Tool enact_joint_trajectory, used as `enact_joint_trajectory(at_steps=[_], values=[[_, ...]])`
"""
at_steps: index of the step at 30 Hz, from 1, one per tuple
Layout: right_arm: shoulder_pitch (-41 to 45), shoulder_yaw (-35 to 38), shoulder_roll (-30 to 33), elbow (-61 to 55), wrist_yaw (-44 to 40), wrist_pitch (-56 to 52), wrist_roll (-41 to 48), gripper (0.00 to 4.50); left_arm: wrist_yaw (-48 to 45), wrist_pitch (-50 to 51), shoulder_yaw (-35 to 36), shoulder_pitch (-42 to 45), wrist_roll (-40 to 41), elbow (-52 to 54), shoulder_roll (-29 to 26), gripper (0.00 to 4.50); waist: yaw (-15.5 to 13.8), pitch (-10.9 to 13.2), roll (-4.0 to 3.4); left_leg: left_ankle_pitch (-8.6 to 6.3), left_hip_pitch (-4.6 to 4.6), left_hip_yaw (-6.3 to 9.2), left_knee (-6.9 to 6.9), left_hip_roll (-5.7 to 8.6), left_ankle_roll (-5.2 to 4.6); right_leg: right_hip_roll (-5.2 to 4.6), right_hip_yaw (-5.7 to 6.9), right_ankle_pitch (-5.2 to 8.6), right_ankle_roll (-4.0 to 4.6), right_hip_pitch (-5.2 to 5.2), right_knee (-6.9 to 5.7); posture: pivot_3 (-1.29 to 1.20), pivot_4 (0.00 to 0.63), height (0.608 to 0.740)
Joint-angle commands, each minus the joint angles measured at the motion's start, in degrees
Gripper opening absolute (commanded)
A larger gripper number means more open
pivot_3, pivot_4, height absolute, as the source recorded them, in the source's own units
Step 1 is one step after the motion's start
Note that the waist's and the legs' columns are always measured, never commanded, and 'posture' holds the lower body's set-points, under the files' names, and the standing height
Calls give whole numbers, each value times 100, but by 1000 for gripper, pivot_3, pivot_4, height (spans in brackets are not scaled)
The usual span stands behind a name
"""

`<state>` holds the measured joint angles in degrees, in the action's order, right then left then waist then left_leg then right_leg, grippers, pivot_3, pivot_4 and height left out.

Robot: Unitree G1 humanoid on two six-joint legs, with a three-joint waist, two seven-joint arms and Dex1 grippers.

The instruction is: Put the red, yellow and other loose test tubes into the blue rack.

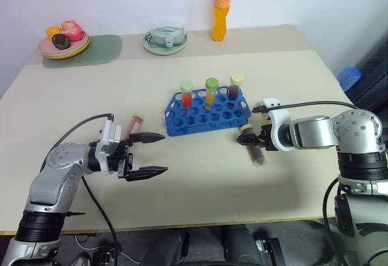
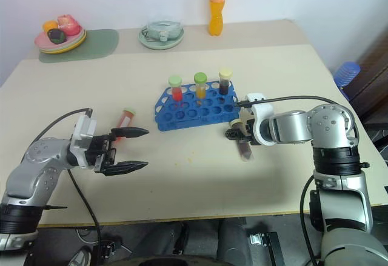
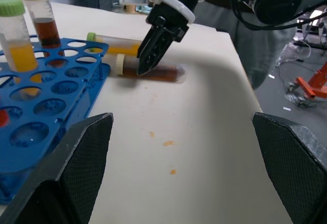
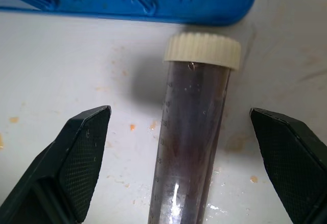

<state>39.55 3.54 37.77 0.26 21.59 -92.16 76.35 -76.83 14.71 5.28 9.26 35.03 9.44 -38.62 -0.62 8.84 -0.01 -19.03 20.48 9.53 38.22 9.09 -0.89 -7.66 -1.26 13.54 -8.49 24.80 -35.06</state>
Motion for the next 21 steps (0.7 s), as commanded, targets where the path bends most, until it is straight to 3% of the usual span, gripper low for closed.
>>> enact_joint_trajectory(at_steps=[1,7,15,21], values=[[-43,-129,-27,-88,102,-34,-17,3944,46,1,92,-59,69,212,-86,4500,-2,0,0,0,0,0,0,0,0,0,0,0,0,-1,1,0,150,740],[-269,-370,-7,-533,22,-34,-401,1178,103,15,99,-142,89,280,-101,4500,1,0,0,0,0,0,-1,0,0,0,0,0,0,1,0,0,150,740],[-380,-490,103,-1394,-767,76,-1215,1178,152,62,56,-159,121,289,-93,4500,-21,-3,4,0,-1,2,1,1,0,0,1,0,0,-4,1,0,150,740],[-523,-576,967,-2540,-2733,978,-1478,1178,134,44,76,-186,113,252,-95,4500,-15,3,-2,0,5,1,1,3,-1,0,3,0,0,3,2,0,150,740]])
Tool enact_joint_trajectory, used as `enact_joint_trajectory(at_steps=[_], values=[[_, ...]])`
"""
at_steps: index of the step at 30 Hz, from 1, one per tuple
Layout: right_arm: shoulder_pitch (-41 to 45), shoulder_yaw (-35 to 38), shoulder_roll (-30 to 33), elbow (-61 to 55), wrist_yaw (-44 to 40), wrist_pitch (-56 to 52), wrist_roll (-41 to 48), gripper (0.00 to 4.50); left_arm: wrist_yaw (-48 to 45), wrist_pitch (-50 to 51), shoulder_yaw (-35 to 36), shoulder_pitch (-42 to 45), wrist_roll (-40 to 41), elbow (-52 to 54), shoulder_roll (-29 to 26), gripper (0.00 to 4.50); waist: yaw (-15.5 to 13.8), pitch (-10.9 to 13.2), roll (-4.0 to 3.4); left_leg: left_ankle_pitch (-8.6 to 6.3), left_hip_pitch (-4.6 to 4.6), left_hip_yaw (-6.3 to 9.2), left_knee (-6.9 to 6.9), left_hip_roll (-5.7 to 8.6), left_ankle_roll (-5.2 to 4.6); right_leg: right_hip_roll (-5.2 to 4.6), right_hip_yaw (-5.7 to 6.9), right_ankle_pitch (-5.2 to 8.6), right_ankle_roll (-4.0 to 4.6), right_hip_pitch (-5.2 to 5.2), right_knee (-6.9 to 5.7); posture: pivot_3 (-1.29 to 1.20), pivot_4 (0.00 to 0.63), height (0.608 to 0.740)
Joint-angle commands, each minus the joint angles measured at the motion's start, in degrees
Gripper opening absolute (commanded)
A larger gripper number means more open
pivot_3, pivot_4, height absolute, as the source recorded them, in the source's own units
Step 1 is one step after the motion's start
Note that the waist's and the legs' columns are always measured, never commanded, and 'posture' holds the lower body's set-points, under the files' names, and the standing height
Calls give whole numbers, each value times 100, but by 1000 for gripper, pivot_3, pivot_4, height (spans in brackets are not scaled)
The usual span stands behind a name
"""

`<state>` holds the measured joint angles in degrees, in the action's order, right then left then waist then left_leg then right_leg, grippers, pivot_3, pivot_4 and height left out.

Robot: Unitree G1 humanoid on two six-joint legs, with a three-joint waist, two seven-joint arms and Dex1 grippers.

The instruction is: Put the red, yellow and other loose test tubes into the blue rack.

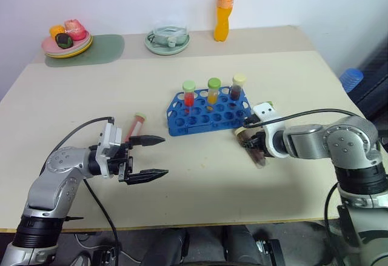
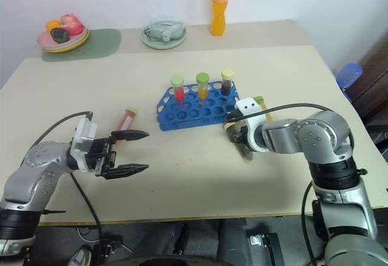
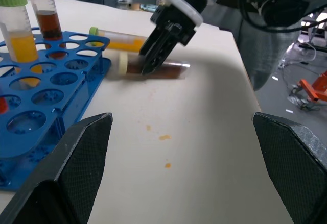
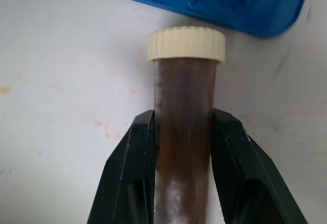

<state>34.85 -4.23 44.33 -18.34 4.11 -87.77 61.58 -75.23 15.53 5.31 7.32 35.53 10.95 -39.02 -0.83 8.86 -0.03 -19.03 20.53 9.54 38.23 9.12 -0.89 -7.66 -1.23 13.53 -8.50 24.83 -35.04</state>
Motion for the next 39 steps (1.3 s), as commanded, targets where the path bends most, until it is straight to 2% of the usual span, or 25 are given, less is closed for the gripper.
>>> enact_joint_trajectory(at_steps=[1,4,8,10,12,15,18,22,24,26,31,39], values=[[-121,274,410,-842,-1270,729,-21,1178,-29,-47,66,13,54,85,-53,4500,7,1,0,0,2,0,-1,0,0,0,0,0,0,2,1,0,150,740],[-534,602,657,-1450,-2333,1385,83,1178,-36,-47,40,17,55,61,-33,4500,12,1,0,0,0,-2,-4,-5,0,2,0,0,0,3,1,0,150,740],[-902,909,523,-1619,-2844,2027,-28,1178,-37,-51,27,25,56,46,-17,4500,6,3,3,0,-1,-3,-2,-4,0,1,1,0,-1,-2,3,0,150,740],[-1024,1215,-459,-1402,-3251,3280,-68,1178,-26,-45,-9,50,54,30,20,4500,12,2,17,0,-4,-3,-1,-4,0,0,0,0,-1,-3,2,0,150,740],[-1047,1199,-951,-1259,-3129,4089,-717,1178,-24,-56,-40,85,44,-8,61,4500,26,7,10,1,-9,-5,-5,-10,2,5,-1,0,-1,-4,1,0,150,740],[-1099,1105,-1081,-1201,-3143,4412,-1194,1178,-30,-61,-45,100,32,-25,80,4500,-14,7,11,1,-6,-4,-3,-3,2,3,-1,0,-1,1,-6,0,150,740],[-1056,741,-1578,-768,-3222,5668,-2217,1178,-25,-97,-98,170,13,-112,150,4500,11,8,12,1,-7,-2,-2,-1,2,3,1,0,0,-1,-3,0,150,740],[-1079,667,-1765,-600,-3377,6071,-2575,1178,-29,-109,-109,186,8,-134,161,4500,28,9,10,2,-6,-4,-5,-3,5,4,-1,0,0,9,-11,0,150,740],[-1139,447,-2348,478,-2895,7614,-3728,1178,257,-212,-97,311,-13,-250,437,4500,25,5,16,2,-8,-5,-6,-3,5,4,-1,0,0,8,-11,0,150,740],[-1169,361,-2721,1323,-2586,8737,-4511,1178,477,-272,-71,421,-16,-343,646,4500,25,3,15,4,-20,-5,-6,-4,7,6,1,0,0,-4,-12,0,150,740],[-1091,367,-3058,2579,-2496,10080,-5166,1178,975,-547,-35,592,-274,-507,951,4500,48,7,9,6,-11,-6,-4,-1,11,6,0,-2,3,12,-19,0,150,740],[-1136,373,-3291,2929,-2588,10597,-5212,1178,1294,-730,-92,568,-436,-487,1058,4500,168,7,9,9,-13,-2,-10,-5,16,10,0,-2,3,13,-20,0,150,740]])
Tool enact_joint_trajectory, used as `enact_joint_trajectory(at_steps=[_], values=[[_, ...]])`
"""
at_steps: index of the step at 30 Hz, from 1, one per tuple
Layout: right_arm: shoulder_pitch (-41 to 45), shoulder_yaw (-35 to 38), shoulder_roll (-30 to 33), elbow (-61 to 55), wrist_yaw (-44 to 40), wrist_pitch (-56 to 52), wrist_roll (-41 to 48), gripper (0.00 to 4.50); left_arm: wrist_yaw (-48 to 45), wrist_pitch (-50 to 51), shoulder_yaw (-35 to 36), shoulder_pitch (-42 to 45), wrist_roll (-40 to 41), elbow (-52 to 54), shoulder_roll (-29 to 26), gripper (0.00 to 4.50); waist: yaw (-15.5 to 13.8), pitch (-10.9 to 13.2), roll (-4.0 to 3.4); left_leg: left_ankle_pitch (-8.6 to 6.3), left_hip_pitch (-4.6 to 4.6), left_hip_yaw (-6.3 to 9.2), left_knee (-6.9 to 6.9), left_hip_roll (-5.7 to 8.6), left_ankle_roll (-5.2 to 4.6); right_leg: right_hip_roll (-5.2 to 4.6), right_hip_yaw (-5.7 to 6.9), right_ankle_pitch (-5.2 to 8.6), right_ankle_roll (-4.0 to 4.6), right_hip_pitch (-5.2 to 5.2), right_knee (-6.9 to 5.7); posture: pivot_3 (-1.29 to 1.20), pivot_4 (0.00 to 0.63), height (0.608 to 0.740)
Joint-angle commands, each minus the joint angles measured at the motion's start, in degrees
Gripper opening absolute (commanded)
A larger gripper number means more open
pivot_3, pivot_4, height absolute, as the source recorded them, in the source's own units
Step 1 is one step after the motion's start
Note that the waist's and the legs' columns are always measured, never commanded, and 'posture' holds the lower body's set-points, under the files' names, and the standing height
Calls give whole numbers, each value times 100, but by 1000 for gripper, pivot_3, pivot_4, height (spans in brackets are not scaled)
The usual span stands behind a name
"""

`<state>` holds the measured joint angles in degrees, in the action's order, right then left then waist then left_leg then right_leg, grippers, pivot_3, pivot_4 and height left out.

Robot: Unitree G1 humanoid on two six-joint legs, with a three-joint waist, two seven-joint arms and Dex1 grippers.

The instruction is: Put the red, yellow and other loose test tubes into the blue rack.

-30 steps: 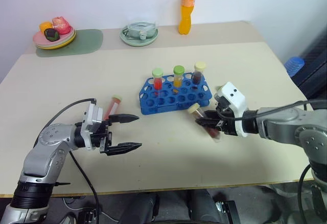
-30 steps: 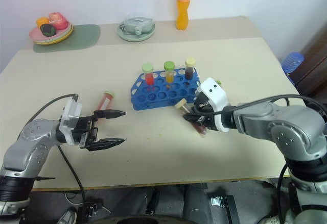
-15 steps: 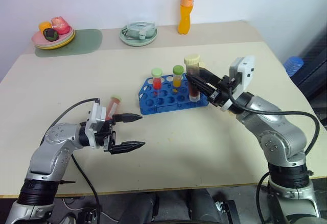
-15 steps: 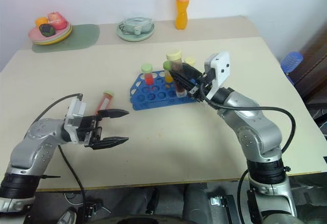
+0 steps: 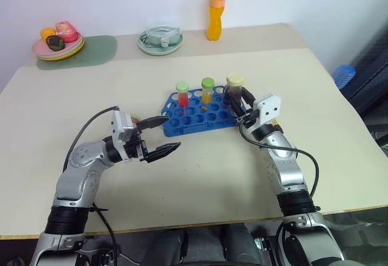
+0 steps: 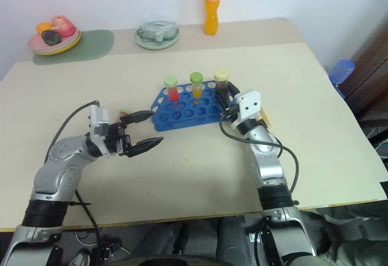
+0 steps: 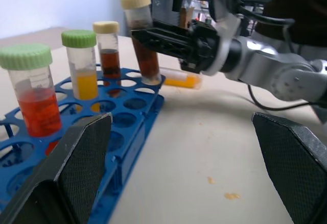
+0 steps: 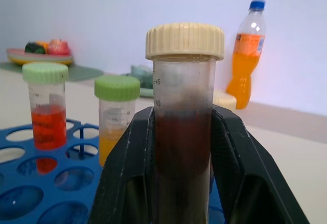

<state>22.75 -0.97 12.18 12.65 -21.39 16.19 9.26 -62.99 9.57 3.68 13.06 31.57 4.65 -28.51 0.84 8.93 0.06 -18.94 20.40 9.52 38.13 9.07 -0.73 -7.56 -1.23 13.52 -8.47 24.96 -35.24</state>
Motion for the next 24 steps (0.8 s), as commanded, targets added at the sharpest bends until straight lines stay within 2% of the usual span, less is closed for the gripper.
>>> enact_joint_trajectory(at_steps=[1,15,24], values=[[74,48,-74,-176,-43,210,14,1178,74,-120,67,-10,-22,156,7,4500,1,0,0,0,0,0,0,0,0,0,0,0,0,0,0,0,150,740],[79,100,-133,-125,-42,178,15,1178,258,-93,12,9,-48,208,53,4500,-4,0,0,0,0,0,1,0,0,0,-1,0,0,-1,0,0,150,740],[265,206,-225,532,81,405,-32,1178,395,-70,-26,-36,-44,341,101,4500,2,-1,-1,0,-3,0,1,0,0,0,-1,0,1,-4,-1,0,150,740]])
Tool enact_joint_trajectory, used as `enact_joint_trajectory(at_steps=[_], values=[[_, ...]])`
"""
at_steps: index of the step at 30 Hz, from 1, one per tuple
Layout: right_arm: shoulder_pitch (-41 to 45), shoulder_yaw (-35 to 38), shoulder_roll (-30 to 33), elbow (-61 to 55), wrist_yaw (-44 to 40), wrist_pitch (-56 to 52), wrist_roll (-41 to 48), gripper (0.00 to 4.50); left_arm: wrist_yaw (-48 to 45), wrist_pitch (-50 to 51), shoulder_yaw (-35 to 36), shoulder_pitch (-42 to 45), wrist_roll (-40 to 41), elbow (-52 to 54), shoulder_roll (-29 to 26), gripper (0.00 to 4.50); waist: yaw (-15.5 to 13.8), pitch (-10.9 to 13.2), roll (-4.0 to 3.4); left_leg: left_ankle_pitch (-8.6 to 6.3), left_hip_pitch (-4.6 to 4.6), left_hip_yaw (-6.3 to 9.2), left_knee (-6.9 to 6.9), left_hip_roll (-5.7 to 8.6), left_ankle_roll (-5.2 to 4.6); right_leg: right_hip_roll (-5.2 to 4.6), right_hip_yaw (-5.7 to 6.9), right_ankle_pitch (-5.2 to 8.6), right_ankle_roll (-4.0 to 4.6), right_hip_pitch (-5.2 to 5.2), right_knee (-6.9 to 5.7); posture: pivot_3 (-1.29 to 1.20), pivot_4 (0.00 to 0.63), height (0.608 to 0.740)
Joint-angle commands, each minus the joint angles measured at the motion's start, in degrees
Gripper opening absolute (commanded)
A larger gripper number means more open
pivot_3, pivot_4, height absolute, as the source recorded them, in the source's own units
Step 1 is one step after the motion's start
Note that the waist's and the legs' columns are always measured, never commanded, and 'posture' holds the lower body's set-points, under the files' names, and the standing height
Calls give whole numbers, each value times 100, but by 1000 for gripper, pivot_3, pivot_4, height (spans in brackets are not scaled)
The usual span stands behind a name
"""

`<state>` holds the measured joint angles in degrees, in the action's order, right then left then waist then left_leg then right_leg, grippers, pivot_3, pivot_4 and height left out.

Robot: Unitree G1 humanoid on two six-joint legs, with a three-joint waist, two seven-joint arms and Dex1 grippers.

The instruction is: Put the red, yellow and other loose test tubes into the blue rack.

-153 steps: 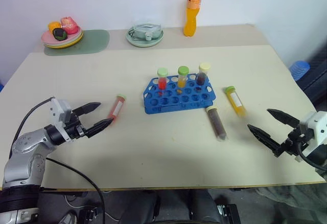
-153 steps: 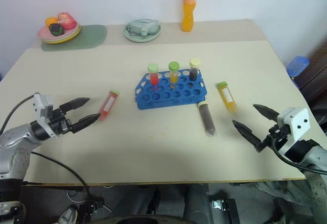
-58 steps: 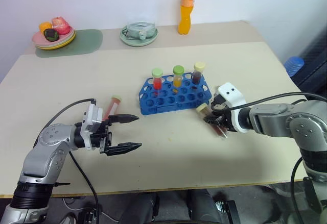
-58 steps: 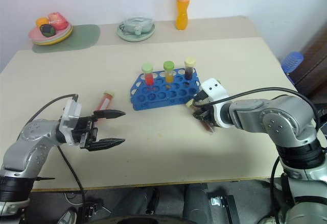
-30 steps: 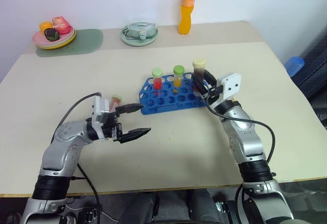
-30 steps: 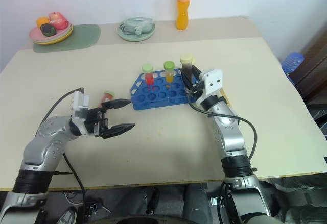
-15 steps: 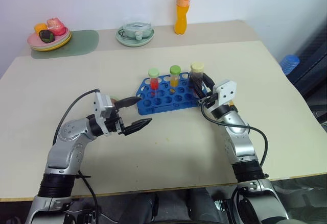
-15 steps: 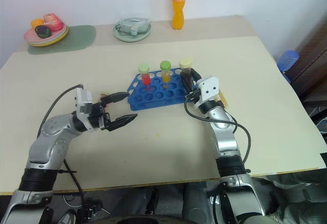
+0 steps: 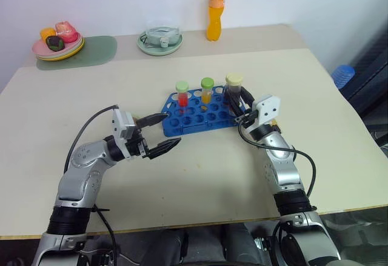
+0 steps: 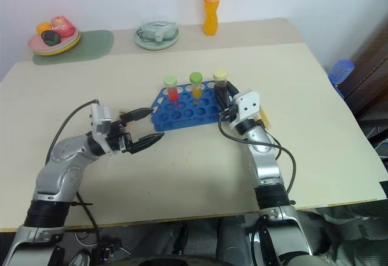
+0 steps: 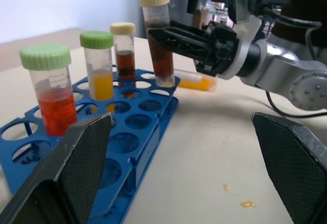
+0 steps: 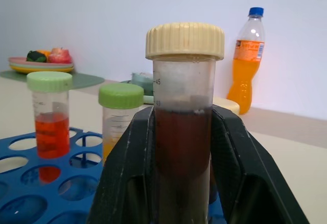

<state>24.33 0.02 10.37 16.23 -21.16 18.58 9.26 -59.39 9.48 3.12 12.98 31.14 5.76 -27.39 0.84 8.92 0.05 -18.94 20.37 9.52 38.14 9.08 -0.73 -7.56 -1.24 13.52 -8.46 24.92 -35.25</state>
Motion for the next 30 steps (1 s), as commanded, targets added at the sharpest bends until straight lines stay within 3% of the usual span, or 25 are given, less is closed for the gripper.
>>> enact_joint_trajectory(at_steps=[1,18,30], values=[[130,125,-52,251,73,201,-37,1178,38,-59,29,-31,-4,240,-16,4500,4,-1,-1,0,0,0,0,0,0,0,0,0,0,0,0,0,150,740],[-288,85,29,-219,-95,142,-25,1178,30,3,47,-35,30,260,-87,4500,-1,-5,-3,0,-3,1,2,0,0,1,0,0,0,-3,-2,0,150,740],[89,27,-158,462,-47,397,-194,1178,17,29,41,32,26,239,-99,4500,15,-5,-5,0,-3,0,2,0,1,0,0,0,0,-4,-2,0,150,740]])
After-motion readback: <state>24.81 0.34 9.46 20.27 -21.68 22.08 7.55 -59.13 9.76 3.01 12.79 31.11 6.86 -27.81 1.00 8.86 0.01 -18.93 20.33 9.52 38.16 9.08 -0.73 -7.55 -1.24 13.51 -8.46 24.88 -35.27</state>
